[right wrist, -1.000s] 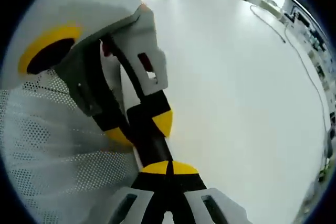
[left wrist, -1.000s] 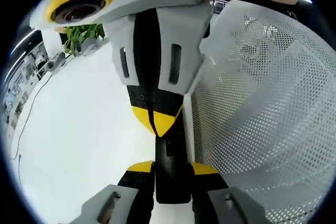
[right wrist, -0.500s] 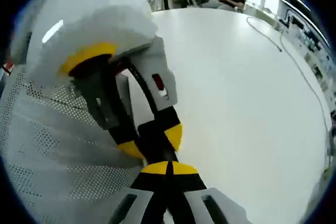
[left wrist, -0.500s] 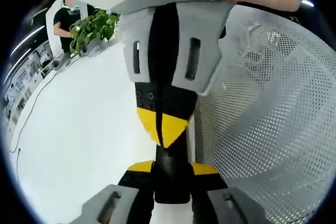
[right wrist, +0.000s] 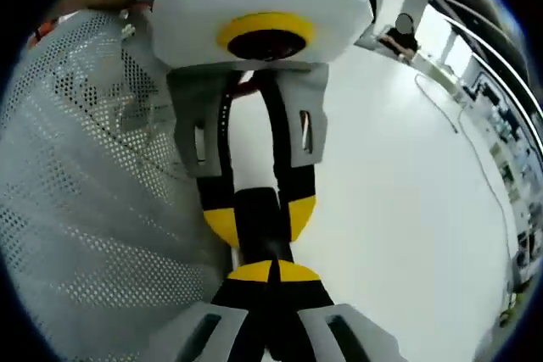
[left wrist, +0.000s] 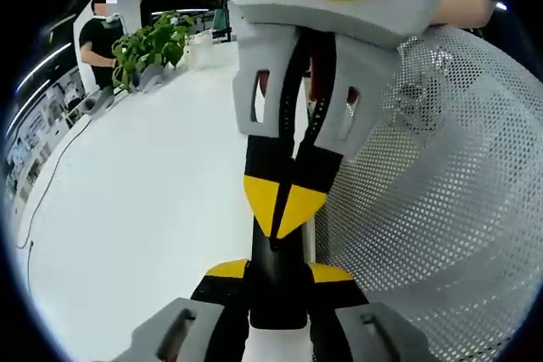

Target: Press the specified remote control buttons in sequence, fully releasing each button before pressing the next.

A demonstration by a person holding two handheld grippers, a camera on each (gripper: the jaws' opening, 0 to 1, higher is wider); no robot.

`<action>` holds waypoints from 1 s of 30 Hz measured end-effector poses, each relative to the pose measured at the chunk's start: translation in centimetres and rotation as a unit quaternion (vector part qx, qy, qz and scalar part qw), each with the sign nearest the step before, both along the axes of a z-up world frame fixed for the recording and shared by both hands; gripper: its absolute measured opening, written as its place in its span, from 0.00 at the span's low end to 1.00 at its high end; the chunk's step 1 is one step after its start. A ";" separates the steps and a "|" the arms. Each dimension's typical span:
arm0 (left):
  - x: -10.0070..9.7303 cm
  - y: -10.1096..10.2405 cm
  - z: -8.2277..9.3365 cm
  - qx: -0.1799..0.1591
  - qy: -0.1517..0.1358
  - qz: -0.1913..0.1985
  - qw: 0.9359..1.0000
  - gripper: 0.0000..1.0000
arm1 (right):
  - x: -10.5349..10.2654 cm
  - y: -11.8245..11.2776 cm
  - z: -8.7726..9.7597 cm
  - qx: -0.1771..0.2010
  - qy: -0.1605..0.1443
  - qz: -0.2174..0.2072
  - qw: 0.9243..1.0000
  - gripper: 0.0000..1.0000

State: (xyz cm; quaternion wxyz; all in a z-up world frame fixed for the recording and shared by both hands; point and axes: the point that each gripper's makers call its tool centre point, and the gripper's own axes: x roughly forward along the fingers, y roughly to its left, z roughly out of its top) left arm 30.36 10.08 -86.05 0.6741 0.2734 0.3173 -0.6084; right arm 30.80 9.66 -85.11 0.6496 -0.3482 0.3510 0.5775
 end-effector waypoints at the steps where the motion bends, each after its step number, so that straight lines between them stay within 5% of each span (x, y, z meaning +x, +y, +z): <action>1: 0.0 0.0 0.0 0.000 0.000 0.000 1.000 0.25 | 0.0 0.0 0.0 0.002 0.000 0.001 1.000 0.00; 3: 0.0 0.0 0.0 0.000 0.000 0.001 1.000 0.25 | -0.5 0.1 0.0 0.001 -0.002 0.028 1.000 0.00; 15: 0.1 -0.1 0.0 0.005 -0.001 0.000 1.000 0.25 | -0.2 -0.5 0.0 -0.002 -0.002 0.014 1.000 0.00; 21: 0.1 -0.1 0.0 0.006 -0.001 0.002 1.000 0.25 | -0.2 -0.8 -0.1 -0.024 -0.035 0.059 0.997 0.00; 30: 0.1 -0.1 0.0 0.006 0.002 0.006 1.000 0.25 | -0.1 -0.1 -0.2 -0.023 -0.033 0.065 0.997 0.00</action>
